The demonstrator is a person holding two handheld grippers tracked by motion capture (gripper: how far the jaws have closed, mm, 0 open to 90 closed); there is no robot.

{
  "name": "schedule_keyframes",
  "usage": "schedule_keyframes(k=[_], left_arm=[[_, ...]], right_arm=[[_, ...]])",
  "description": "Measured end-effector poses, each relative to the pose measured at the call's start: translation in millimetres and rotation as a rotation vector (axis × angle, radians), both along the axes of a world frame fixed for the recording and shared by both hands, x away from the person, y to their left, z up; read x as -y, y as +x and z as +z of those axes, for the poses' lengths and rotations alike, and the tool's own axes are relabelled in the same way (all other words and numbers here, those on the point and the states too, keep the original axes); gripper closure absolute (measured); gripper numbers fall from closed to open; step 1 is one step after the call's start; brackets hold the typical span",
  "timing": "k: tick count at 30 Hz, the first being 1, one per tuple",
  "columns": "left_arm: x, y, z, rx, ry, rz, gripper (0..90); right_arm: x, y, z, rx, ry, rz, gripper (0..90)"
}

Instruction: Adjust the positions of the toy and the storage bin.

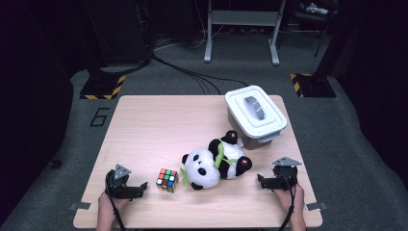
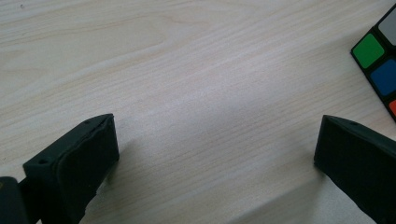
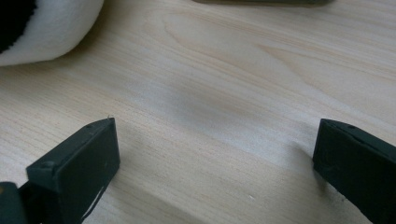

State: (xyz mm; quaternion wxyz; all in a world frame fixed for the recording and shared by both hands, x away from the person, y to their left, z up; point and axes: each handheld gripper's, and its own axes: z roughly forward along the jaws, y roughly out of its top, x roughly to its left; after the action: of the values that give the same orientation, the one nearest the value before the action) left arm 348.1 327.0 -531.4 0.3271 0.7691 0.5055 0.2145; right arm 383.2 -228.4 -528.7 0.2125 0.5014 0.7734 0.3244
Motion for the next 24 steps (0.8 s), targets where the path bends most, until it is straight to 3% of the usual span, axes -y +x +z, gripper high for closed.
schedule_keyframes(k=[8, 20, 24], left_arm=[[0.6, 0.1, -0.7, 0.008, -0.004, 0.007, 0.0], [1.9, -0.1, 1.9, -0.011, -0.012, -0.007, 0.1], [7.5, -5.1, 11.7, 0.016, -0.029, -0.010, 0.1]], right_arm=[[-0.1, 0.0, 0.0, 0.000, 0.000, -0.001, 0.0], [-0.1, 0.1, 0.0, -0.001, 0.001, 0.000, 0.0], [-0.1, 0.0, 0.0, -0.001, 0.000, -0.001, 0.0]])
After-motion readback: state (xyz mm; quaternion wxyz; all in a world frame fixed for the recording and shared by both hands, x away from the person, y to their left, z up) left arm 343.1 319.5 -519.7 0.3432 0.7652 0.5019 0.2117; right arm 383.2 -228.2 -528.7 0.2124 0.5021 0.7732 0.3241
